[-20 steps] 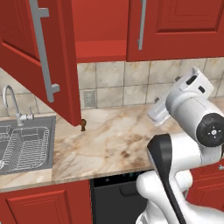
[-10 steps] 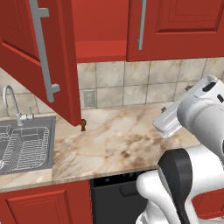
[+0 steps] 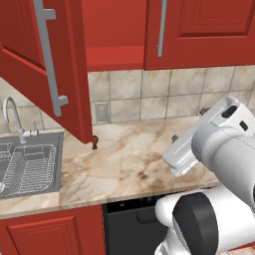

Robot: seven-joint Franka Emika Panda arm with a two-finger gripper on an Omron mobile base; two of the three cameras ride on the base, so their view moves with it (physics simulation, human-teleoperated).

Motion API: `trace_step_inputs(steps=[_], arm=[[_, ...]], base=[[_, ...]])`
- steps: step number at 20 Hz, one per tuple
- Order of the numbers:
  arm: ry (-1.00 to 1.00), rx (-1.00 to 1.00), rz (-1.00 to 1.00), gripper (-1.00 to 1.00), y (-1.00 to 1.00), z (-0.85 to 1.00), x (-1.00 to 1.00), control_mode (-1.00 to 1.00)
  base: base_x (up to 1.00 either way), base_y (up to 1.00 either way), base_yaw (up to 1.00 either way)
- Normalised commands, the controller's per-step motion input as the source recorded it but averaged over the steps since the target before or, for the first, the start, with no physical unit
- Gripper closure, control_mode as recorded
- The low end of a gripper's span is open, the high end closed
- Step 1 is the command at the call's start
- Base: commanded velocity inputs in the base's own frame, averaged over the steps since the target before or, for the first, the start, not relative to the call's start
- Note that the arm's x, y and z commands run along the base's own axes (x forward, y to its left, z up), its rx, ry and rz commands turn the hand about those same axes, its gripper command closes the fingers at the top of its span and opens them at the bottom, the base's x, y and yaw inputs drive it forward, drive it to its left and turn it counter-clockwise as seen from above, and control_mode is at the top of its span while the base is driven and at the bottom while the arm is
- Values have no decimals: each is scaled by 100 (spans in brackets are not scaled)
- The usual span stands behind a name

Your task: Close all open cabinet doors.

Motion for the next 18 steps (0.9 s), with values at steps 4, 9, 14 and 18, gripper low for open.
trace_step_inputs(steps=[4, 9, 14, 18], arm=[[0, -2, 9, -100, 50, 0, -35, -100], [0, -6, 11, -100, 44, 0, -47, -100], [-5, -11, 11, -100, 42, 1, -61, -100], [-9, -16, 10, -100, 43, 9, -68, -100]], base=[[0, 0, 0], [0, 0, 0], [0, 0, 0], [0, 0, 0]])
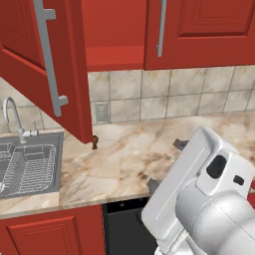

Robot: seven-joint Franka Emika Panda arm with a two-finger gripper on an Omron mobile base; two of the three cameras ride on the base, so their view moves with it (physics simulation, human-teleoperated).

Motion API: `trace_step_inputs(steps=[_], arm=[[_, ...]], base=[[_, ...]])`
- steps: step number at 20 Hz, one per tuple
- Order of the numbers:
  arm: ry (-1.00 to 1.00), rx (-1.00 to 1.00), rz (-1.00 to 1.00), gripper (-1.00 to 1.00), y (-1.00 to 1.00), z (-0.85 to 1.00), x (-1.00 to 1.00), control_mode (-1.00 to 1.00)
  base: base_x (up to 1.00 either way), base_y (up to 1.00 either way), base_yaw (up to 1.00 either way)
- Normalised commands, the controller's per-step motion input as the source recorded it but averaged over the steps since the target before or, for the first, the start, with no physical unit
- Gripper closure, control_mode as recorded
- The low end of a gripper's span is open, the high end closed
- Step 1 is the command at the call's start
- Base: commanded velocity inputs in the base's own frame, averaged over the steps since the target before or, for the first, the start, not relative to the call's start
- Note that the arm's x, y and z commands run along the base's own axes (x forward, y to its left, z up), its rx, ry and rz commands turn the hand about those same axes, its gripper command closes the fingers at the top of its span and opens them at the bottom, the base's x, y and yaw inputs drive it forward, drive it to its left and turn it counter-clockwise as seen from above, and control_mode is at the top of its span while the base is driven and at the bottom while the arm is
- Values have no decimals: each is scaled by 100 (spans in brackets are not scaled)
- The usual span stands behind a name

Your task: Close all open cabinet doors.

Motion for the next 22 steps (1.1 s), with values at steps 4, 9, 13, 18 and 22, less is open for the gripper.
trace_step_inputs(steps=[4, 9, 13, 18, 22], arm=[[-9, -18, 7, -100, 50, 17, -67, -100], [-11, -18, 4, -100, 52, 22, -58, -100], [-3, -11, 0, -100, 49, 22, -9, -100], [0, -2, 0, -100, 43, 13, 41, -100], [2, 0, 0, -100, 31, 3, 75, -100]], base=[[0, 0, 0], [0, 0, 0], [0, 0, 0], [0, 0, 0], [0, 0, 0]])
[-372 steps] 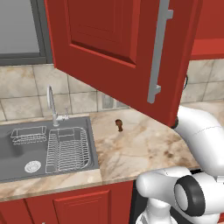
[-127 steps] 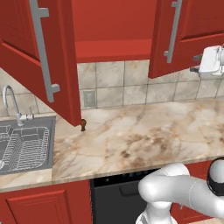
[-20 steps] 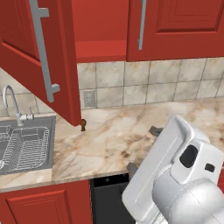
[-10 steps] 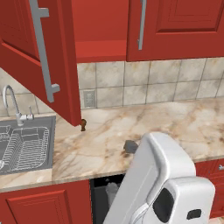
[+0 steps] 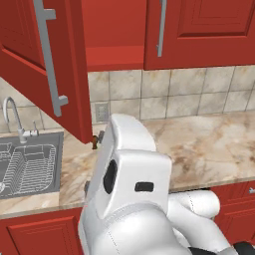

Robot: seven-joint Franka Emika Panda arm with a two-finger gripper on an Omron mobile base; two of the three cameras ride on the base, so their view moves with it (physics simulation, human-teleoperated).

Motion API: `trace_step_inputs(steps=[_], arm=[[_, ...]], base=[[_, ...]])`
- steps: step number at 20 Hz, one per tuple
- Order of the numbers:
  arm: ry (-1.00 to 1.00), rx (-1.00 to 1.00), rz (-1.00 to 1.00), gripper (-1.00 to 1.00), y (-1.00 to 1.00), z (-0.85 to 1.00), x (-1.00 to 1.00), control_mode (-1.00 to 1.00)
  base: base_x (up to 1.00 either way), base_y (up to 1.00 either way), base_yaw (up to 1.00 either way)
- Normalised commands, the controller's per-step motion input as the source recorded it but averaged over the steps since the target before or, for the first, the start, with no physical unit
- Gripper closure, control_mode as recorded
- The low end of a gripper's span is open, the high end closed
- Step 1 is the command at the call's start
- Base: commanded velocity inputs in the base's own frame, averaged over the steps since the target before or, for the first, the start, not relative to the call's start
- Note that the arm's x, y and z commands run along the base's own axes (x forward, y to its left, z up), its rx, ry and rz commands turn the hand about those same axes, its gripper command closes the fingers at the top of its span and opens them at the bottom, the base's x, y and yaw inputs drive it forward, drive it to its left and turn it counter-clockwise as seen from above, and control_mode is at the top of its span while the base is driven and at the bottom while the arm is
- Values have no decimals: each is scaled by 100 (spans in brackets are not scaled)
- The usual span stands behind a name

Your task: Close all open cabinet doors.

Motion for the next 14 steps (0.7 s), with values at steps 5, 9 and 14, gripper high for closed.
trace_step_inputs(steps=[5, 9, 14], arm=[[4, 0, -7, -100, 26, 0, 93, -100], [0, 0, -10, -100, 26, 0, 72, -100], [0, 0, -10, -100, 34, 2, 67, -100]], base=[[0, 0, 0], [0, 0, 0], [0, 0, 0]])
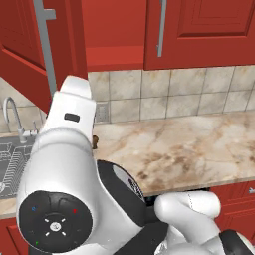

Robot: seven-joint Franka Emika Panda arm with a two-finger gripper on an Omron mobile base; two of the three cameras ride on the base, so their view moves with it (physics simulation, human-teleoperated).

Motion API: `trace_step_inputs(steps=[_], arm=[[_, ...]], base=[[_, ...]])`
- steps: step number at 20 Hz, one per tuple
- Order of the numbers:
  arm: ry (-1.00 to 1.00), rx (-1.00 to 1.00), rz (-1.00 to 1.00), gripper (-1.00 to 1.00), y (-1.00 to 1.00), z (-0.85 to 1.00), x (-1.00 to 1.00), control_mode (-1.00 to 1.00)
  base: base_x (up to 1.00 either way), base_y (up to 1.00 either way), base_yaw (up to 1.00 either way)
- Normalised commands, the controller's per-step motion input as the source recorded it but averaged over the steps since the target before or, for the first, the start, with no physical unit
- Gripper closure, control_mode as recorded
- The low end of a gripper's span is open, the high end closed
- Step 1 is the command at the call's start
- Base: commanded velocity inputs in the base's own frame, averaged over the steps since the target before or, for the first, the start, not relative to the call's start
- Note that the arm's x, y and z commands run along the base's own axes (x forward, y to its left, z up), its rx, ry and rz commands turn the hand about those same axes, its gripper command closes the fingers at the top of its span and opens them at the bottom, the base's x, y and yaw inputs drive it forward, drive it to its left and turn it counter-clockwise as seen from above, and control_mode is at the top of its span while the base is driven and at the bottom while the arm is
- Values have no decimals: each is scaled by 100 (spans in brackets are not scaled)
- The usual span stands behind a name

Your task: Close all open cabinet doors.

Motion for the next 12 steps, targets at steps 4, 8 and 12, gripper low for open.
trace_step_inputs(steps=[4, 8, 12], arm=[[0, 0, -9, -100, 38, 0, 62, -100], [0, -5, -1, -100, 66, 0, 31, -100], [0, -10, 0, -100, 72, 0, 7, -100]], base=[[0, 0, 0], [0, 0, 0], [0, 0, 0]])
